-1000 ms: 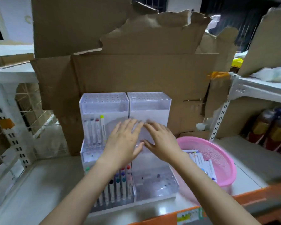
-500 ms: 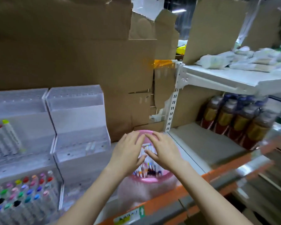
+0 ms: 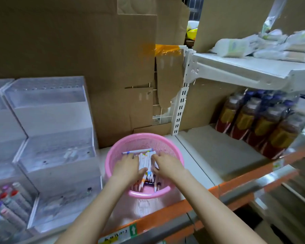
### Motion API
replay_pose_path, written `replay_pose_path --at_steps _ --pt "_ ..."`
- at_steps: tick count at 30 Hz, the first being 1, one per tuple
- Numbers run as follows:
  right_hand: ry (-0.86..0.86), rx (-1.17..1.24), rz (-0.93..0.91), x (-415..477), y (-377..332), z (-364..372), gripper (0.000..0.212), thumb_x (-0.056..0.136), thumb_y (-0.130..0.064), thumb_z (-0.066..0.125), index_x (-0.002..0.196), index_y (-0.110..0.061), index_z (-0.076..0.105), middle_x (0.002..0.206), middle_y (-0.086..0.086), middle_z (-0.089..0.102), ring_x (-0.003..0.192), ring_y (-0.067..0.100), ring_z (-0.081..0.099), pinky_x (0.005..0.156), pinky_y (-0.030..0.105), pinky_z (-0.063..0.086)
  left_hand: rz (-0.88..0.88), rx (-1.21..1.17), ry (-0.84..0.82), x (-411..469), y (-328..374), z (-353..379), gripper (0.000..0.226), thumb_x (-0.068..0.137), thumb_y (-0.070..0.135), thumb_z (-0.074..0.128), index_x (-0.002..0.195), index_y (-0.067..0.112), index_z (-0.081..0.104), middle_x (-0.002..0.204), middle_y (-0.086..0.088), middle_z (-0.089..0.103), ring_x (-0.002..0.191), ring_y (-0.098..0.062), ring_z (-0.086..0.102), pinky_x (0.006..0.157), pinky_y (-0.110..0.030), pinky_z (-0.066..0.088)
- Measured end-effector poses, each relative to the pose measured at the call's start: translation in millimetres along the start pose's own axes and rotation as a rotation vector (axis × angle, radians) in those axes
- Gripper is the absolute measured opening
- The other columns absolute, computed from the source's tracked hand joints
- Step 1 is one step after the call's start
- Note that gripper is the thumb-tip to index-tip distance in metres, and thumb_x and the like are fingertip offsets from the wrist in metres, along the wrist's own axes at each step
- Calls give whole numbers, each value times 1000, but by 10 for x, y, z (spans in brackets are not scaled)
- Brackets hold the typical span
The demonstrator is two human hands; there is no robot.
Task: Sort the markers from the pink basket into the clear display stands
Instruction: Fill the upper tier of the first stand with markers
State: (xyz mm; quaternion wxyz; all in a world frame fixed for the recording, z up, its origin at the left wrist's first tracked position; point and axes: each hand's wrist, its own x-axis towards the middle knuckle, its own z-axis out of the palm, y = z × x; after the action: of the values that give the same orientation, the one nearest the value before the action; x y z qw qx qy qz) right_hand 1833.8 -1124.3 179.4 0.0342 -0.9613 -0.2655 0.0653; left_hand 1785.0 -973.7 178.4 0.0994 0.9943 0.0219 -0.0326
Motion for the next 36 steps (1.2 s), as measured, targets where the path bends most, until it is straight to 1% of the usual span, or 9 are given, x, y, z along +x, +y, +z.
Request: replay_pose_path --at_steps 6,10,12,14,17,21,25,31,36 --pt "22 112 21 82 -24 -16 32 91 -25 53 117 -7 53 115 13 55 109 30 51 83 39 46 -23 -139 25 38 40 -1 39 85 39 62 116 14 60 119 -10 58 118 -27 43 93 -33 37" --pt "-24 233 43 119 2 -53 14 83 -19 58 95 -14 53 102 12 64 98 29 57 70 32 41 -66 -191 19 70 23 12 47 78 49 68 111 16 61 114 -9 54 115 -26 44 90 -33 39" --pt "-29 269 69 128 -3 -56 11 81 -18 59 91 -14 54 96 12 66 93 29 58 67 32 40 -91 -171 46 71 24 32 46 84 52 61 106 13 62 114 -10 52 111 -27 47 86 -36 42" --pt "0 301 99 136 -11 -45 13 81 -15 56 92 -9 59 93 12 66 90 30 59 68 33 43 -105 -145 87 58 33 38 38 92 45 52 101 10 64 114 -11 53 109 -28 49 82 -39 43" --pt "42 361 131 143 1 -20 20 83 -10 56 98 -5 68 93 11 69 87 27 62 71 33 46 -115 -170 121 54 29 37 26 90 31 59 99 8 67 112 -10 52 107 -27 50 84 -38 46" --pt "116 404 130 143 12 -19 20 79 -1 56 90 -1 73 91 12 72 78 24 61 65 33 42 -108 -242 94 72 25 40 29 78 37 72 78 8 67 96 -5 45 101 -24 47 78 -34 41" --pt "155 415 117 136 34 -29 17 82 -3 63 94 -8 75 96 5 73 78 11 55 69 21 38 -120 -248 64 84 24 50 33 75 40 75 85 10 69 101 -4 42 106 -23 44 86 -34 40" --pt "128 427 116 133 27 -22 13 78 -6 67 89 -8 74 88 5 71 84 19 66 75 32 54 -199 -310 1 88 61 22 20 72 30 72 70 13 62 110 -8 45 112 -24 39 88 -33 38" --pt "122 415 113 145 26 -18 13 76 -7 68 87 -7 73 83 6 69 81 20 65 73 36 56 -223 -284 40 107 104 66 28 82 32 64 93 7 67 123 -12 44 120 -28 36 99 -38 39"
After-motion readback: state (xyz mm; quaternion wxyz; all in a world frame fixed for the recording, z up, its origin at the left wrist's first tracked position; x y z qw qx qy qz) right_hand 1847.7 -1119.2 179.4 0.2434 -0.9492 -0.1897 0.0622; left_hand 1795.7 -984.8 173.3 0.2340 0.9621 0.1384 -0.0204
